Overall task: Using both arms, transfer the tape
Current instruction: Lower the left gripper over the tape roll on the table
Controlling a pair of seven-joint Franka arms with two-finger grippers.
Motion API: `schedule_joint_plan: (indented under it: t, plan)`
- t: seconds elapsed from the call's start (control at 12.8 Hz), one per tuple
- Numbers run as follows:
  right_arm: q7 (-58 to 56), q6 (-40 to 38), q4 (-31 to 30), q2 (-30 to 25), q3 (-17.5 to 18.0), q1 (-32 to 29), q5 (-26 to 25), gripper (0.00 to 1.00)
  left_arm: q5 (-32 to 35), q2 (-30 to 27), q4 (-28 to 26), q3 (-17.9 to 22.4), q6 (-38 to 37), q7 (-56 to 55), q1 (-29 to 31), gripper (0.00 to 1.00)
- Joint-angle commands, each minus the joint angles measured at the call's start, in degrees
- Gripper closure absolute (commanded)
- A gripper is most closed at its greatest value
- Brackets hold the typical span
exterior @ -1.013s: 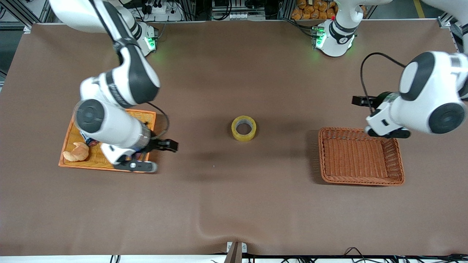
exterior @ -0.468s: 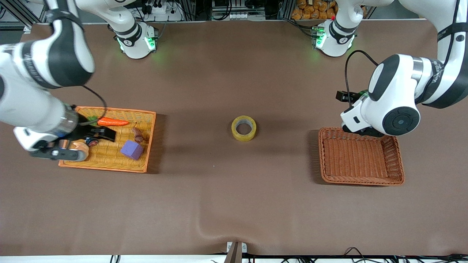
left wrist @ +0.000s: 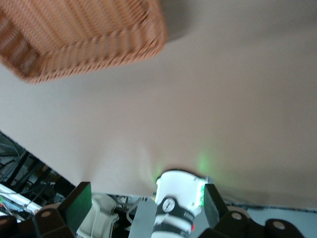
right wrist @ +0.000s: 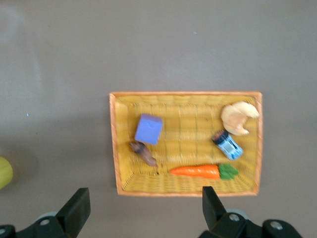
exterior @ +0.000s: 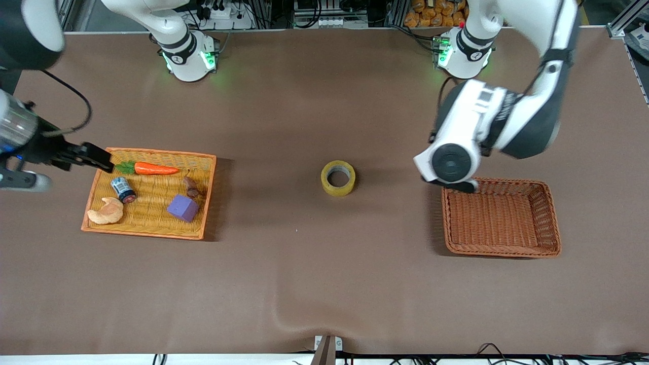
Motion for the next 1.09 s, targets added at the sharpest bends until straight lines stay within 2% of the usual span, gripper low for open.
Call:
schedule_joint_plan:
  t: [0.0, 0.31, 0.47, 0.55, 0.62, 0.78, 1.01]
  plan:
    - [-1.60, -0.07, -2.26, -1.84, 1.05, -3.34, 0.18, 0.00, -4.31, 4.36, 4.84, 0.27, 8.04, -3.84, -2.54, 0.00]
    - [-4.83, -1.20, -1.91, -1.75, 0.96, -4.14, -0.44, 0.00, -11.70, 7.86, 4.75, 0.27, 20.72, -7.81, -6.85, 0.00]
    - [-5.82, -2.17, -1.91, -1.84, 1.48, -6.50, -0.26, 0.00, -12.24, 11.28, 4.84, 0.27, 27.66, -13.49, -10.54, 0.00]
    - [-5.82, -2.87, -1.91, -1.84, 3.40, -9.65, 0.09, 0.00, -12.94, 13.13, 4.84, 0.18, 31.96, -16.14, -10.99, 0.00]
    - [-5.82, -2.96, -1.82, -1.93, 6.81, -13.25, 0.00, 0.00, -13.73, 14.45, 4.75, 0.18, 34.96, -18.42, -12.65, 0.00]
    - [-5.12, -4.10, -1.82, -1.84, 7.73, -13.90, -0.17, 0.00, -13.65, 16.74, 4.67, 0.36, 39.19, -23.08, -15.64, 0.00]
    - [-5.21, -3.67, -1.65, -1.84, 7.64, -12.32, -1.66, 0.00, -13.04, 19.20, 4.31, 0.53, 39.47, -24.60, -16.62, 0.00]
